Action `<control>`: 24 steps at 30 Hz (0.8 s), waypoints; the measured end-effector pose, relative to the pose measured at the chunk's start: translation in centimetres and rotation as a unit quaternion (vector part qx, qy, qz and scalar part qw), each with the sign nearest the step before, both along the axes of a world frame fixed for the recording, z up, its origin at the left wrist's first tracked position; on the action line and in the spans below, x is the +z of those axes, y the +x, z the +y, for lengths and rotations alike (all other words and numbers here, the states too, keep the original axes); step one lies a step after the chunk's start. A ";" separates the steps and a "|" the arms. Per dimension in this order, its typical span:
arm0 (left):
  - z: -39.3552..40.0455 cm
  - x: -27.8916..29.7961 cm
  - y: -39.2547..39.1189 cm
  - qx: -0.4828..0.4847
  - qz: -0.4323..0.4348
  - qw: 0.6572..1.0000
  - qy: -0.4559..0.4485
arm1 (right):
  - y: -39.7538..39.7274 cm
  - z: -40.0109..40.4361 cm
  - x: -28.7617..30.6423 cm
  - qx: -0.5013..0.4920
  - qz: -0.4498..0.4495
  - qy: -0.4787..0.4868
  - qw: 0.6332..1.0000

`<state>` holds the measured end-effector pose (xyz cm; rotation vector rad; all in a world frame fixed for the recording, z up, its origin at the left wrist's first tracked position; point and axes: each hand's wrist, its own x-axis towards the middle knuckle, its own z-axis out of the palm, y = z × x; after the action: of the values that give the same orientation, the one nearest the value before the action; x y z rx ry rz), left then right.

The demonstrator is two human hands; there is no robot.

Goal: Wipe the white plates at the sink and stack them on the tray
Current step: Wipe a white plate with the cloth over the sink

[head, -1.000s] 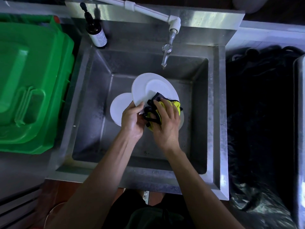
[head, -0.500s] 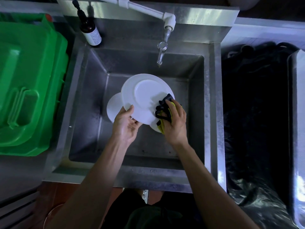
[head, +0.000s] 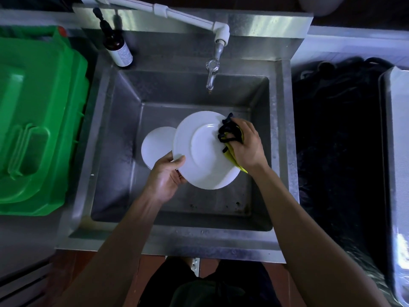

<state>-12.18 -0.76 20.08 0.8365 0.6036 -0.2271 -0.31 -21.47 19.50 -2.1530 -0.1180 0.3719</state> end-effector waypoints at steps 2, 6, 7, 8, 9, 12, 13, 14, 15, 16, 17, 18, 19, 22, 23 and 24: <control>0.1 0.2 0.1 -0.027 0.011 0.999 0.021 | 0.5 0.2 0.2 0.018 -0.017 -0.010 1.000; 0.2 0.4 0.4 -0.057 0.026 0.997 0.055 | 0.8 1.3 0.9 0.054 -0.055 -0.045 0.996; 0.2 0.5 0.5 -0.064 0.026 0.996 0.064 | 0.7 1.7 1.1 0.064 -0.065 -0.053 0.994; 0.1 0.5 0.6 -0.071 0.026 0.995 0.071 | 0.5 2.1 1.4 0.075 -0.075 -0.057 0.993; 0.1 0.5 0.7 -0.077 0.026 0.994 0.076 | 0.3 2.5 1.6 0.085 -0.086 -0.062 0.991; 0.0 0.5 1.0 -0.083 0.030 0.992 0.090 | -0.5 3.7 2.2 0.117 -0.119 -0.078 0.983; -0.1 0.4 1.0 -0.083 0.031 0.992 0.094 | -0.8 4.2 2.3 0.126 -0.124 -0.082 0.981; -0.1 0.3 1.0 -0.082 0.031 0.992 0.095 | -1.2 4.6 2.4 0.133 -0.123 -0.085 0.980; -0.2 0.2 1.0 -0.081 0.032 0.992 0.095 | -1.6 5.0 2.4 0.139 -0.121 -0.088 0.979; -0.1 0.1 0.9 -0.079 0.033 0.992 0.096 | -2.0 5.3 2.3 0.143 -0.119 -0.091 0.978; -0.1 -0.1 0.9 -0.077 0.036 0.991 0.099 | -2.4 5.5 2.2 0.146 -0.120 -0.091 0.978; 0.0 -0.1 0.9 -0.077 0.041 0.991 0.106 | -2.7 5.7 2.1 0.147 -0.123 -0.088 0.977; 0.0 -0.2 0.9 -0.078 0.045 0.989 0.115 | -3.0 5.8 1.9 0.147 -0.126 -0.085 0.977; 0.1 -0.2 1.1 -0.081 0.051 0.985 0.144 | -3.8 6.0 1.3 0.143 -0.139 -0.078 0.977; 0.1 -0.1 1.2 -0.080 0.053 0.983 0.153 | -4.1 6.0 1.1 0.143 -0.140 -0.075 0.977; 0.1 0.0 1.3 -0.077 0.055 0.982 0.161 | -4.2 6.0 0.8 0.142 -0.138 -0.072 0.978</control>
<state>-10.86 -0.67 20.07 1.1924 0.6897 -0.3240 -4.55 -15.46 20.34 -2.3266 -0.5776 0.2469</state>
